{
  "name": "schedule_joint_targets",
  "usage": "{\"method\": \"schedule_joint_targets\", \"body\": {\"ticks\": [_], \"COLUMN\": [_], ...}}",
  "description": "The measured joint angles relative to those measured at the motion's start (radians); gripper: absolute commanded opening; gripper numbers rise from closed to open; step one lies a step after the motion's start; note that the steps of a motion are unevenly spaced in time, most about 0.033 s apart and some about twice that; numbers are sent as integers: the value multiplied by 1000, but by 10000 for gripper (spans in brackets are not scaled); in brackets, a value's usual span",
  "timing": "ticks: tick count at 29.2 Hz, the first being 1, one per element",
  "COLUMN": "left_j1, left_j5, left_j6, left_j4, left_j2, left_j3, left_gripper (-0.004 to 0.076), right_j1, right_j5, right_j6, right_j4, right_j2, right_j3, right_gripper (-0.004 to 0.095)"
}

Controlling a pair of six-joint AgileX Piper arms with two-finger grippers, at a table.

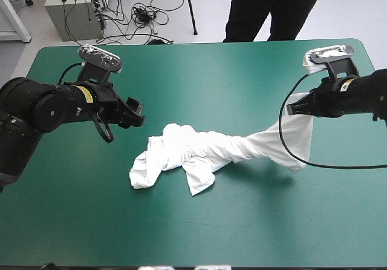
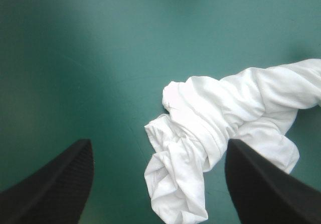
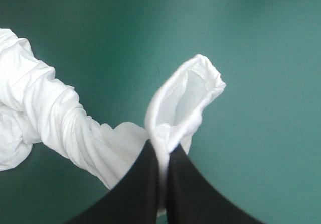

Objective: Fold the cloth

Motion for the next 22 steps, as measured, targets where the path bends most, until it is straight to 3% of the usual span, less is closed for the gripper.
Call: {"method": "schedule_joint_targets", "body": {"ticks": [15,22], "left_j1": [0,0], "left_j5": [51,63], "left_j6": [0,-29], "left_j4": [7,141], "left_j2": [0,49], "left_j3": [0,56], "left_gripper": [528,528], "right_j1": [0,0], "right_j5": [0,3], "right_j6": [0,-12], "right_j4": [0,0], "right_j2": [0,0], "right_j3": [0,0], "right_gripper": [-17,-17]}}
